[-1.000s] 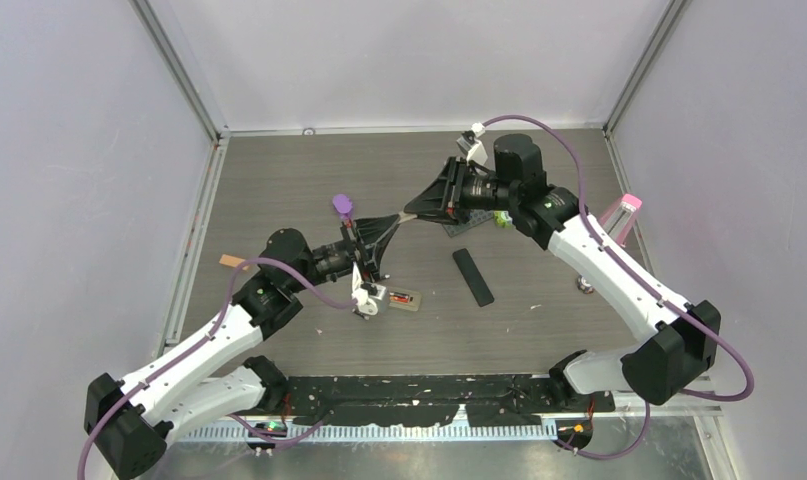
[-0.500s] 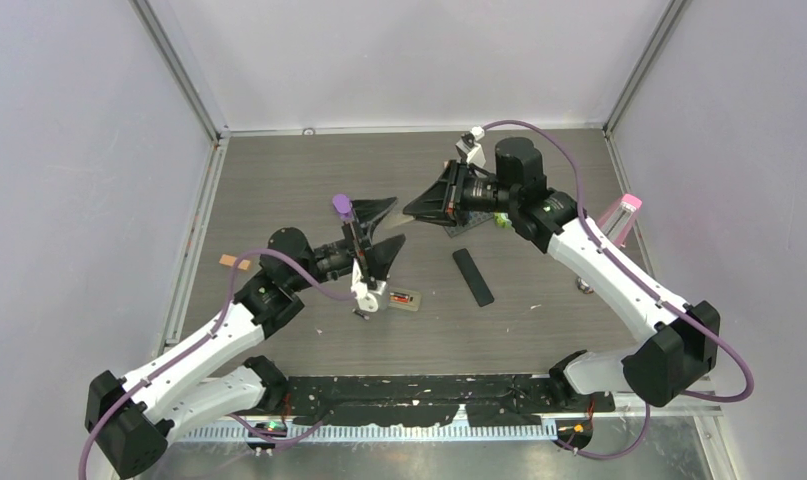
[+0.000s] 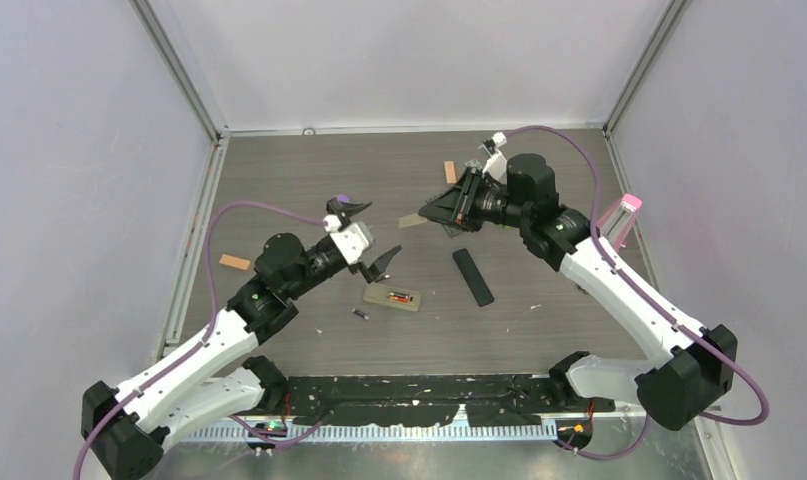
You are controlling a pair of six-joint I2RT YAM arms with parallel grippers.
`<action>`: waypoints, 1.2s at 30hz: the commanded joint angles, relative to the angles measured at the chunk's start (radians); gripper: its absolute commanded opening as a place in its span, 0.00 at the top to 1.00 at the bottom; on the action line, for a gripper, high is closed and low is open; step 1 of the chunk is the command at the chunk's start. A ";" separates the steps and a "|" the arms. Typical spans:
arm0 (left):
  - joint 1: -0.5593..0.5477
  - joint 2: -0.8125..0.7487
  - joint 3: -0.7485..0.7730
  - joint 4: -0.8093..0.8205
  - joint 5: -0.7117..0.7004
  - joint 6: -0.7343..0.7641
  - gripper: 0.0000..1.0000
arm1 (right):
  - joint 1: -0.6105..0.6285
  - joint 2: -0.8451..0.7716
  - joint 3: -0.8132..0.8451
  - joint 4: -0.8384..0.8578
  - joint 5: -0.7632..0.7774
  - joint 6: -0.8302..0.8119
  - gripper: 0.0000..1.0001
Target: Load the batteries into the remote control
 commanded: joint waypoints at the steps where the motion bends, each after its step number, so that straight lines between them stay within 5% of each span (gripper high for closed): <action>1: -0.005 -0.017 0.066 -0.203 -0.328 -0.522 0.00 | -0.002 -0.062 -0.109 0.008 0.169 -0.148 0.95; 5: 0.009 -0.030 0.074 -0.380 -0.449 -0.814 0.00 | 0.010 -0.064 -0.194 0.029 0.193 -0.193 0.95; 13: 0.263 -0.003 -0.069 -0.369 0.000 -1.260 0.05 | 0.108 -0.043 -0.351 0.152 0.254 -0.212 0.95; 25: 0.346 0.102 -0.228 -0.367 0.120 -1.330 0.08 | 0.396 0.030 -0.634 0.636 0.621 -0.048 0.95; 36: 0.379 0.209 -0.254 -0.293 0.178 -1.322 0.12 | 0.431 0.166 -0.656 0.805 0.726 0.018 0.95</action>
